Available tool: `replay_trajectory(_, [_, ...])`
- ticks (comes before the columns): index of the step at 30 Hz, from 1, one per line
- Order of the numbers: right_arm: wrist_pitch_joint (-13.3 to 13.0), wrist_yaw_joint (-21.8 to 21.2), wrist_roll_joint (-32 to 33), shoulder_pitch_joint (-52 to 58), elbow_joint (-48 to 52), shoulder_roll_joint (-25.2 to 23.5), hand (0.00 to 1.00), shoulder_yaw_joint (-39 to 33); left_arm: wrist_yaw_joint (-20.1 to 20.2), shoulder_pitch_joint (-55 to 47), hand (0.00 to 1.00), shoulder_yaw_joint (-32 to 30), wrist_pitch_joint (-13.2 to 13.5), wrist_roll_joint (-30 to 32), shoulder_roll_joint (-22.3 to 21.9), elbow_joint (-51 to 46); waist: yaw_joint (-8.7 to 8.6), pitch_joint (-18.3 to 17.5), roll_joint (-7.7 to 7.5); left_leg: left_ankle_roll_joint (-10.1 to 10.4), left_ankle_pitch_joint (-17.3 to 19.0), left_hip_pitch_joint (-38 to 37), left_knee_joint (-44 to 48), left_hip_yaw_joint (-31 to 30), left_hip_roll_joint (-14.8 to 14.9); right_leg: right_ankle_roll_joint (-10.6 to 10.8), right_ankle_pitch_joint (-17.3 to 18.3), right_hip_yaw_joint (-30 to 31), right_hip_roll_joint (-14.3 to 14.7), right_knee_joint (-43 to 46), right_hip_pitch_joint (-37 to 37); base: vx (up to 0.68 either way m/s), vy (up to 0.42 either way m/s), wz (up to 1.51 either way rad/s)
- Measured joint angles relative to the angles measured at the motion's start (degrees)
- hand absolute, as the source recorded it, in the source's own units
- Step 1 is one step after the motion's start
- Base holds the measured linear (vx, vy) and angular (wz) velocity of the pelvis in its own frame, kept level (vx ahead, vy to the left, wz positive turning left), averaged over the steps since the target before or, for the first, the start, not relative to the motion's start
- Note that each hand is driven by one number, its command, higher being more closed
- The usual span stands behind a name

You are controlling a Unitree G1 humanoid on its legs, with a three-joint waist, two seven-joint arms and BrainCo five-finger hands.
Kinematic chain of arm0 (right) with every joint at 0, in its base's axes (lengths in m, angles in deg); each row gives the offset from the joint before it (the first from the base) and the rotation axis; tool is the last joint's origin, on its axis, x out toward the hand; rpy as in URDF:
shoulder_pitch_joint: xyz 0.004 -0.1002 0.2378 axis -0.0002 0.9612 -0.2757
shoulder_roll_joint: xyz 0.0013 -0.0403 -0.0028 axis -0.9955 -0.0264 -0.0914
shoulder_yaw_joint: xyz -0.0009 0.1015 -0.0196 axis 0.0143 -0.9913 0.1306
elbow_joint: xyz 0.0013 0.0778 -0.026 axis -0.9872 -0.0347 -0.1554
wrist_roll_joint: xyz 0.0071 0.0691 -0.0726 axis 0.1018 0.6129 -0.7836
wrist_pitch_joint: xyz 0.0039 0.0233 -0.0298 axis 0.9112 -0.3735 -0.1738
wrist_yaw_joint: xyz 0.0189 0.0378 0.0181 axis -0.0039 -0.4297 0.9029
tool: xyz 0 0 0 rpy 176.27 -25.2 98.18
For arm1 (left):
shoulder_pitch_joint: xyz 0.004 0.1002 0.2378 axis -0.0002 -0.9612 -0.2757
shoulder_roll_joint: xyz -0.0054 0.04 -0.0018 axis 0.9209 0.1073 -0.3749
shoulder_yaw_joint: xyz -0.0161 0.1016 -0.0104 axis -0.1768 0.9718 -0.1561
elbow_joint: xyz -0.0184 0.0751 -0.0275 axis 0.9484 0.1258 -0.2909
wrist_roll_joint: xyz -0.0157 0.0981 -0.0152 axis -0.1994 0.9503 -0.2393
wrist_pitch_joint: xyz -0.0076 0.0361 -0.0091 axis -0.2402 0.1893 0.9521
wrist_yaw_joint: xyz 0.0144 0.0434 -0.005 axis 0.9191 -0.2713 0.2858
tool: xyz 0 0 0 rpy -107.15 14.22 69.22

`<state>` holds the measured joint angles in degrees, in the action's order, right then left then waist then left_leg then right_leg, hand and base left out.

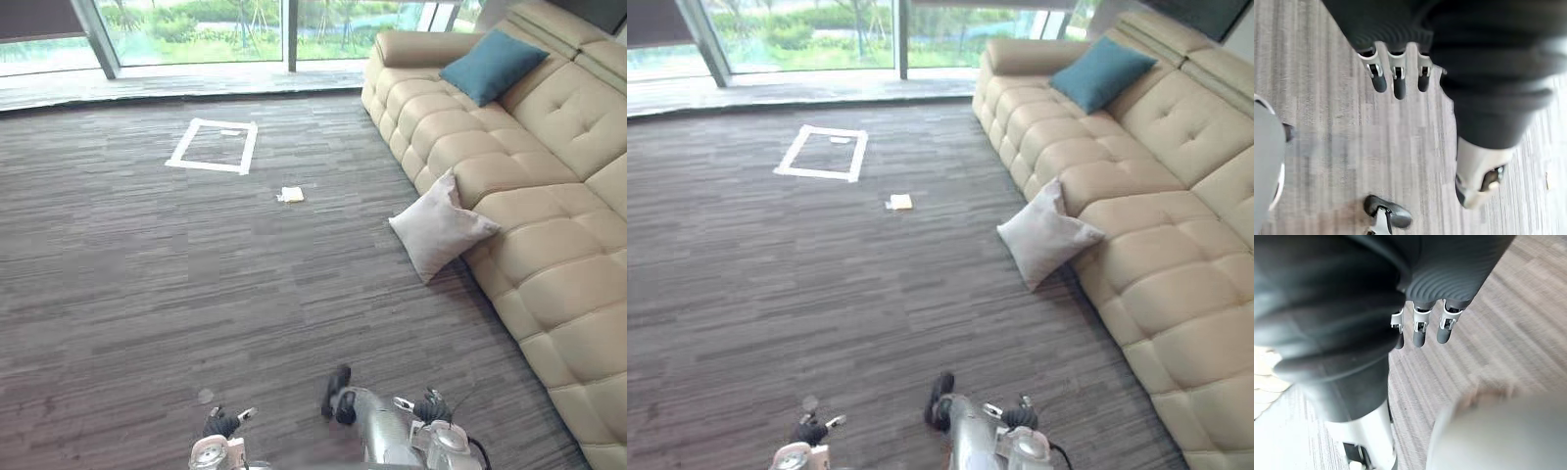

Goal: Pick up cushions and gather them together orderly.

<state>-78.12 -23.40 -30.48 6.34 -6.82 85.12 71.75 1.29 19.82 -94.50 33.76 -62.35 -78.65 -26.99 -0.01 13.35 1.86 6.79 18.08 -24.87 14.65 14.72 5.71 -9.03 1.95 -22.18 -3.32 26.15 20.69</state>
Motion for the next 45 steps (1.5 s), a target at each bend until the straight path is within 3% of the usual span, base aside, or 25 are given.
replay_trajectory(1, [0.18, 0.03, -0.2, -0.01, 0.22, -0.01, 0.0, -0.11, 0.01, -0.01, 0.0, -0.12, -0.01, 0.12, -0.25, 0.02, -0.02, -0.1, 0.52, 0.26, -1.23, 1.07, 3.56, -0.73, 0.73, 0.13, 1.77, -0.04, 0.2, 1.15, -0.47, 0.76, -0.194, -0.09])
replay_trajectory(3, [0.84, -0.1, -0.25, 0.14, 1.34, -0.62, 0.0, 0.2, 0.12, 0.24, 0.0, -1.84, -0.1, 0.95, -1.26, -0.35, -0.29, 0.12, 1.94, 0.05, -9.61, 7.89, 21.79, -4.41, 3.8, 0.15, 6.23, 0.29, 1.78, 1.9, -4.09, 0.65, -0.134, -0.1])
replay_trajectory(4, [1.06, -0.11, -0.27, 0.11, 1.45, -0.47, 0.0, 1.24, 0.21, 0.14, 0.0, -2.93, -0.07, 1.0, -1.63, -1.5, -0.17, 0.25, 2.55, 1.17, -12.32, 13.98, 36.44, -6.17, 6.22, 0.12, 8.16, 0.9, 3.6, 0.44, -8.0, 0.8, -0.123, -0.28])
replay_trajectory(5, [1.25, -0.09, -0.13, 0.3, 1.16, -0.73, 0.0, 1.84, 0.35, 0.04, 0.0, -4.14, -0.05, 1.03, -1.41, -2.57, 0.06, 0.7, 2.2, 1.22, -11.57, 18.94, 47.1, -4.73, 9.14, 0.0, 9.67, 1.94, 5.1, -1.92, -13.54, 0.78, -0.115, -0.32])
replay_trajectory(7, [1.45, 0.14, 0.0, 0.44, 1.06, -1.97, 0.0, 1.99, 0.38, -0.68, 0.0, -4.92, 0.01, 1.02, -1.09, -4.23, 0.42, 1.37, 0.6, -0.68, -8.98, 24.05, 52.18, -2.31, 10.44, 0.7, 11.2, 4.2, 5.48, -5.36, -20.17, 0.52, -0.071, -0.34])
replay_trajectory(8, [1.46, 0.19, 0.51, 0.53, 1.02, -2.47, 0.0, 2.25, 0.36, -1.08, 0.0, -4.96, 0.14, 0.94, -0.75, -5.15, 0.46, 1.4, -0.5, -1.51, -7.56, 27.69, 52.19, -1.04, 10.63, 1.04, 11.56, 5.35, 5.48, -7.5, -22.95, 0.5, -0.049, -0.51])
replay_trajectory(11, [1.85, 0.46, 1.03, 0.46, 0.47, -2.73, 0.0, 3.75, -0.05, -1.02, 0.0, -4.88, 0.51, 0.82, -0.93, -7.76, 2.25, 1.42, -0.44, -3.95, -2.77, 37.32, 40.6, 0.44, 8.87, 2.52, 12.04, 10.57, 5.21, -12.15, -29.03, 0.49, 0.052, -0.93])
replay_trajectory(14, [1.86, 1.25, 1.02, 1.07, 0.86, -3.6, 0.0, 4.08, -0.5, -1.04, 0.0, -5.06, 1.62, -0.25, -1.64, -8.98, 3.91, 1.4, -1.6, -3.63, -3.83, 40.98, 17.47, -6.28, 1.52, 5.89, 15.88, 17.26, 2.02, -12.01, -32.91, 0.48, 0.206, -1.0])
replay_trajectory(16, [1.84, 1.69, 0.98, 1.33, 1.05, -3.64, 0.0, 4.77, -0.56, -1.12, 0.0, -4.96, 1.6, -0.66, -1.94, -8.98, 4.09, 1.09, -1.3, -2.11, -5.82, 41.25, 10.47, -10.19, 0.52, 7.74, 19.52, 21.23, 1.46, -9.62, -33.2, 0.47, 0.351, -1.18])
replay_trajectory(17, [1.95, 1.77, 0.95, 1.51, 0.97, -3.81, 0.0, 5.97, -0.37, -1.28, 0.0, -4.97, 1.62, -1.46, -1.52, -9.12, 4.73, 0.47, -1.49, -1.97, -9.27, 40.96, 13.5, -10.14, 0.31, 8.72, 22.43, 24.37, 0.92, -7.25, -33.84, 0.61, 0.496, -1.3])
replay_trajectory(18, [2.11, 1.75, 0.93, 1.93, 0.96, -4.08, 0.0, 6.33, -0.41, -1.54, 0.0, -4.99, 1.61, -1.43, -1.14, -9.28, 5.13, -0.26, -2.09, -2.13, -9.42, 41.02, 15.15, -9.54, -0.25, 9.3, 23.14, 26.05, 0.18, -6.31, -33.71, 0.53, 0.421, -1.18])
replay_trajectory(20, [2.12, 1.61, 0.81, 3.88, 1.3, -5.99, 0.0, 8.59, -0.56, -1.6, 0.0, -5.2, 1.4, -1.45, 0.84, -8.39, 5.11, -2.8, -6.01, -4.82, -3.97, 39.43, 18.73, -4.19, -0.25, 11.35, 21.44, 27.7, -2.73, 3.95, -28.89, 0.56, 0.385, -1.14])
replay_trajectory(23, [2.1, 1.37, 0.11, 3.65, 1.62, -5.98, 0.0, 8.2, -1.48, -0.95, 0.0, -5.09, 1.04, -1.36, 1.35, -7.38, 5.94, -1.92, -6.51, -6.57, -0.35, 32.2, 18.16, 0.66, 0.39, 14.6, 16.71, 23.23, -6.22, 24.55, -20.29, 0.41, 0.298, -1.03])
replay_trajectory(25, [1.69, 1.33, -0.47, 3.68, 1.95, -5.98, 0.0, 8.07, -1.71, -0.86, 0.0, -4.75, 0.61, -1.36, 1.73, -5.94, 5.43, -1.9, -6.43, -6.86, 1.05, 26.22, 15.16, 3.23, 0.49, 13.96, 17.07, 15.34, -8.98, 28.76, -17.33, 0.37, 0.223, -0.58])
replay_trajectory(30, [1.27, 1.09, -2.56, 1.72, 1.07, -4.86, 0.0, 7.93, -1.53, -0.33, 0.0, -2.08, 0.23, -1.32, 1.76, -2.72, 4.09, -1.8, -3.96, -6.02, 0.52, 15.59, 4.35, 10.11, 1.46, 11.17, 17.29, -0.12, -8.7, 11.17, -10.16, 0.33, 0.081, -0.57])
replay_trajectory(32, [1.42, 0.91, -2.58, -0.33, 0.87, -3.48, 0.0, 7.96, -1.35, 0.28, 0.0, 0.48, 0.18, -1.14, 2.0, -0.84, 2.76, -0.67, -2.1, -4.39, -0.4, 12.47, 0.92, 12.05, 2.44, 8.98, 10.93, -2.71, -4.77, 0.53, -7.32, 0.36, 0.009, -0.55])
replay_trajectory(34, [1.42, 0.79, -2.63, -0.05, 0.56, -2.85, 0.0, 7.94, -0.93, 0.23, 0.0, 2.17, 0.26, -0.73, 2.81, -0.85, 2.51, -0.67, -3.0, -3.11, -0.93, 10.17, -1.21, 11.66, 1.07, 6.59, 1.98, -2.39, -2.88, -7.44, -6.76, 0.44, -0.084, -0.23])
replay_trajectory(35, [1.39, 0.63, -2.6, 0.21, -0.04, -2.34, 0.0, 7.69, -0.37, 0.61, 0.0, 1.99, 0.3, -0.03, 3.01, -0.4, 2.37, -0.54, -4.04, -2.14, -0.51, 8.08, -1.95, 10.35, -0.18, 1.93, -1.64, -1.25, -3.09, -6.85, -6.91, 0.55, -0.137, -0.23])
replay_trajectory(36, [1.41, 0.65, -2.63, -0.71, -0.69, -1.28, 0.0, 7.09, -0.34, 0.92, 0.0, 1.83, 0.33, 0.04, 2.13, -0.04, 2.66, -0.22, -1.94, -1.14, -0.66, 6.92, -1.93, 9.83, 1.29, 2.01, -0.93, -1.91, -2.29, -4.36, -6.68, 0.45, -0.145, -0.2])
replay_trajectory(37, [1.43, 0.65, -2.61, -0.41, -0.91, -1.18, 0.0, 5.84, -0.26, 0.73, 0.0, 1.76, 0.37, 0.23, 1.76, -0.07, 2.49, -0.47, -1.61, 0.82, -1.84, 6.98, 0.0, 8.48, 1.74, 2.25, 3.09, -2.02, -2.18, -3.4, -6.97, 0.43, -0.183, -0.26])
replay_trajectory(38, [1.41, 0.64, -2.62, -0.38, -0.84, -0.65, 0.0, 5.38, -0.32, 0.75, 0.0, 1.62, 0.36, 0.34, 0.95, -0.43, 2.2, -0.34, -0.75, 1.04, -1.95, 8.79, 5.36, 6.98, 3.12, 2.26, 4.57, -2.14, -1.55, -2.62, -7.57, 0.42, -0.245, -0.07])
replay_trajectory(40, [1.59, 0.87, -2.59, -0.2, -0.67, -0.07, 0.0, 5.23, -0.15, 0.57, 0.0, -0.04, 0.31, 0.96, 0.3, -1.36, 1.83, -0.26, 0.85, 1.02, -4.66, 16.59, 25.53, 1.93, 8.55, 1.95, 6.61, -1.71, 1.85, -4.64, -11.48, 0.42, -0.222, -0.21])
replay_trajectory(41, [1.64, 1.13, -2.57, 0.03, -0.64, -0.34, 0.0, 5.48, -0.2, 0.07, 0.0, -0.92, 0.41, 0.96, -0.14, -2.59, 1.96, -0.13, 0.99, 1.07, -4.48, 20.4, 36.11, 0.31, 11.17, 1.56, 7.34, -0.74, 4.03, -6.64, -15.04, 0.35, -0.138, -0.45])
replay_trajectory(43, [1.66, 1.21, -2.57, 0.31, -0.72, -0.87, 0.0, 5.91, -0.1, -0.23, 0.0, -0.94, 0.48, 1.1, 0.31, -3.92, 2.48, 0.44, 0.05, 0.88, -3.81, 23.92, 42.43, 0.32, 12.06, 1.11, 8.75, 1.43, 5.08, -8.32, -19.03, 0.3, -0.096, -0.59])
replay_trajectory(45, [1.79, 1.37, -2.45, 0.56, -1.09, -1.15, 0.0, 5.72, -0.07, -0.31, 0.0, -0.36, 0.57, 1.04, 0.46, -4.68, 2.66, 0.52, -0.76, -0.53, -2.15, 28.34, 38.33, 0.34, 10.29, 1.81, 9.27, 4.02, 5.33, -10.63, -22.65, 0.31, -0.064, -0.66])
